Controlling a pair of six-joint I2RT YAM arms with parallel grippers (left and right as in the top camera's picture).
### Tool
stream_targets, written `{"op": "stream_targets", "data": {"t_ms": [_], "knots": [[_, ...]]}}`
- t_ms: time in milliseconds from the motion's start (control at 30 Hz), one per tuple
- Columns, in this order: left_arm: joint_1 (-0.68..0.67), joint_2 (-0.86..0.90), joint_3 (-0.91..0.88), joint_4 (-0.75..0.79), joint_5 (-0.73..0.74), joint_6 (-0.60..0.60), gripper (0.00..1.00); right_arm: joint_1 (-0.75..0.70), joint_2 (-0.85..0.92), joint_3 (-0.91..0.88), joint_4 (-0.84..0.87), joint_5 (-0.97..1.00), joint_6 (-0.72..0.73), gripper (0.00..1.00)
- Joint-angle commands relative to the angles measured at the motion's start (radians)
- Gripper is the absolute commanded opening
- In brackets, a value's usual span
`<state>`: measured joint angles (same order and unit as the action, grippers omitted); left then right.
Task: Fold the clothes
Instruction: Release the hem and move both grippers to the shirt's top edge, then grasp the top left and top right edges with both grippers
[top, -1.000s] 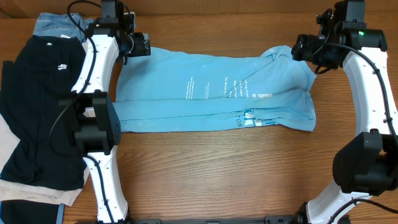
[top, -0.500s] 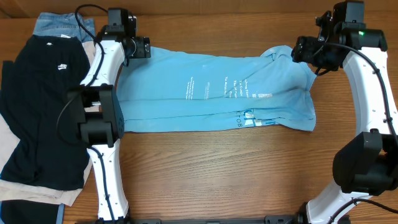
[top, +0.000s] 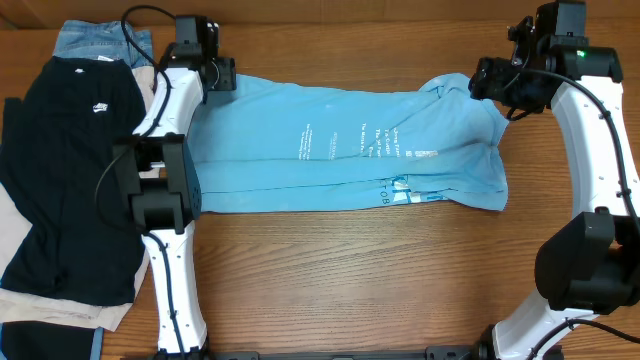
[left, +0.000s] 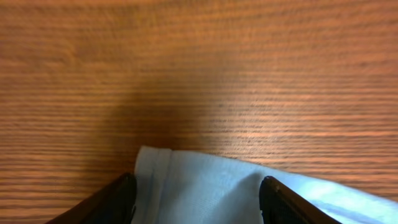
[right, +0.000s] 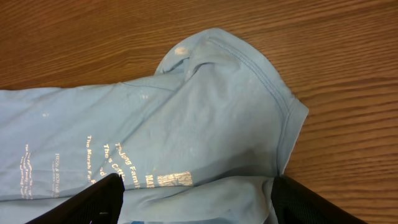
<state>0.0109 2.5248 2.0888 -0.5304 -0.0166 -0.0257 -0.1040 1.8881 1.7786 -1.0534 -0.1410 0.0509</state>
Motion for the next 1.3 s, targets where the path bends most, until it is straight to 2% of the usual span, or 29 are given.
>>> {"op": "stream_targets", "data": {"t_ms": [0, 67, 100, 133, 167, 233, 267, 500, 833, 1100, 1267], "knots": [[0.002, 0.049, 0.021, -0.009, -0.013, 0.011, 0.68, 0.005, -0.007, 0.019, 0.009, 0.01, -0.008, 0.8], [0.002, 0.055, 0.021, -0.012, -0.013, 0.011, 0.68, 0.006, -0.007, 0.019, 0.009, 0.01, -0.008, 0.8], [0.002, 0.057, 0.021, -0.015, -0.013, 0.011, 0.64, 0.006, -0.007, 0.019, 0.009, 0.01, -0.008, 0.77], [0.002, 0.058, 0.021, -0.016, -0.013, 0.011, 0.55, 0.006, -0.007, 0.019, 0.012, 0.01, -0.008, 0.75], [0.002, 0.058, 0.021, -0.021, -0.013, 0.008, 0.33, 0.006, -0.007, 0.019, 0.018, 0.01, -0.008, 0.72], [0.002, 0.057, 0.023, -0.039, -0.013, -0.006, 0.09, 0.006, -0.007, 0.019, 0.03, 0.01, -0.008, 0.7], [0.002, 0.051, 0.024, -0.059, -0.013, -0.014, 0.04, 0.006, -0.006, 0.019, 0.04, 0.01, -0.008, 0.7], [0.003, -0.013, 0.07, -0.267, -0.013, -0.036, 0.04, 0.006, 0.029, 0.019, 0.121, 0.007, -0.007, 0.69], [0.002, -0.168, 0.121, -0.552, 0.023, -0.065, 0.04, 0.006, 0.194, 0.019, 0.295, -0.015, -0.026, 0.68], [0.002, -0.197, 0.121, -0.659, 0.036, -0.068, 0.04, 0.006, 0.289, 0.019, 0.394, -0.011, -0.059, 0.66], [0.002, -0.197, 0.121, -0.67, 0.035, -0.068, 0.04, 0.006, 0.358, 0.019, 0.433, -0.01, -0.058, 0.66]]}}
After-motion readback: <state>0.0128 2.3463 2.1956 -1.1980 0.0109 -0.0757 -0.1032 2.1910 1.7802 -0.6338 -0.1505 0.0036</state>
